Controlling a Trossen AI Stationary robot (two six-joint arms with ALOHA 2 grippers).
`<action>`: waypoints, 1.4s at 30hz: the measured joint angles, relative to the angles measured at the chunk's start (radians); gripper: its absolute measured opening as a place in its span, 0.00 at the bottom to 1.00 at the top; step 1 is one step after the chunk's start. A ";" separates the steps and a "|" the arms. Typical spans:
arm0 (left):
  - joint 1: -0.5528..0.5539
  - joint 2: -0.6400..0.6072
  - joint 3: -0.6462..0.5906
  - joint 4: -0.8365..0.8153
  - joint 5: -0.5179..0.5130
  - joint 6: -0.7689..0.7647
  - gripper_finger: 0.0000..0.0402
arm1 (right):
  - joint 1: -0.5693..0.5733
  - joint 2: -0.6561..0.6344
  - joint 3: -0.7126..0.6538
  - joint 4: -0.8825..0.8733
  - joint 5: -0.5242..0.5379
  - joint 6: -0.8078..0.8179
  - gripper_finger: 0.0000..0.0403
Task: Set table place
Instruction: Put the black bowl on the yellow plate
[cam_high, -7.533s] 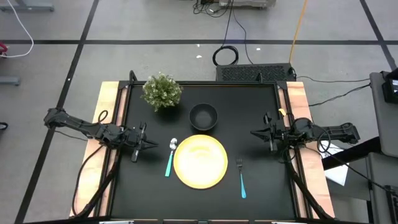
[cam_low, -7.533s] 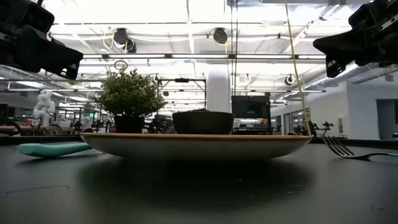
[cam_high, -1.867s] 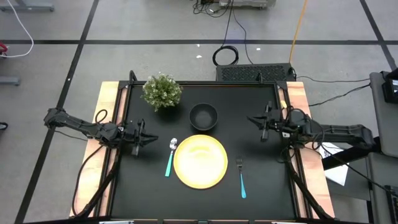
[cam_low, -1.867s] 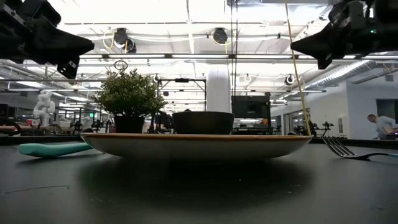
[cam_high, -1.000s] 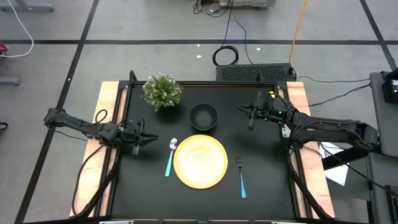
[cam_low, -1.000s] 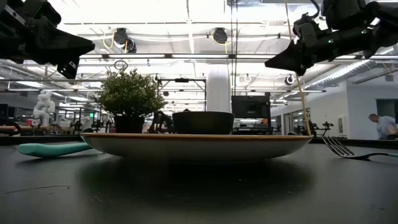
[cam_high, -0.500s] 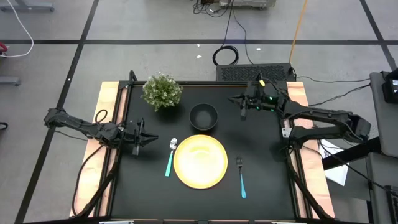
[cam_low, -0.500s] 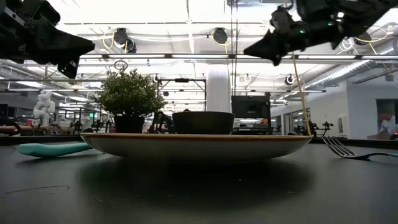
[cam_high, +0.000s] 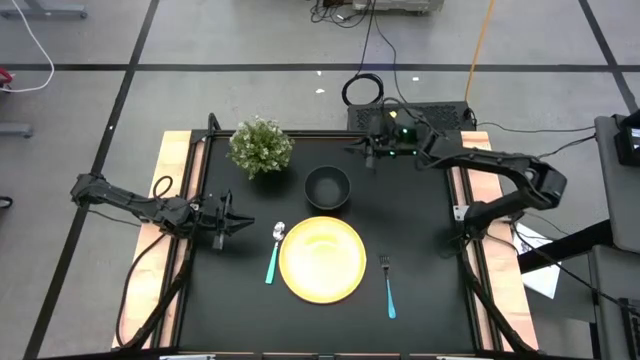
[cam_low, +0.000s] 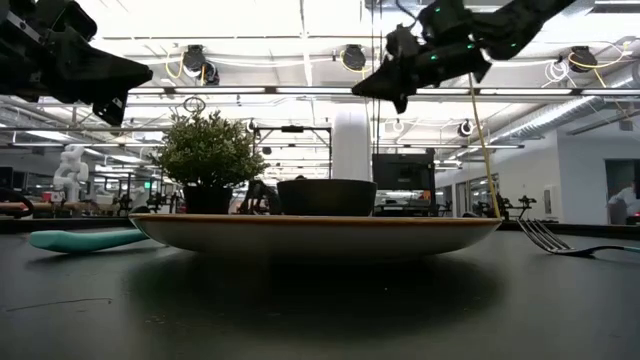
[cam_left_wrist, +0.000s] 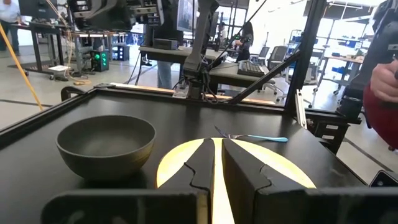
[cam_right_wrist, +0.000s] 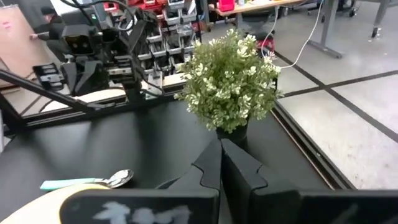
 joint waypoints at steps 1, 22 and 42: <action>0.000 0.000 0.000 0.000 0.000 0.000 0.08 | 0.000 0.015 0.006 -0.004 -0.001 -0.001 0.00; 0.000 0.000 0.000 0.000 0.000 0.000 0.08 | 0.000 0.287 0.387 -0.480 -0.041 -0.107 0.00; 0.000 0.000 0.000 0.000 -0.025 0.003 0.08 | 0.003 0.338 0.495 -0.886 0.146 -0.207 0.00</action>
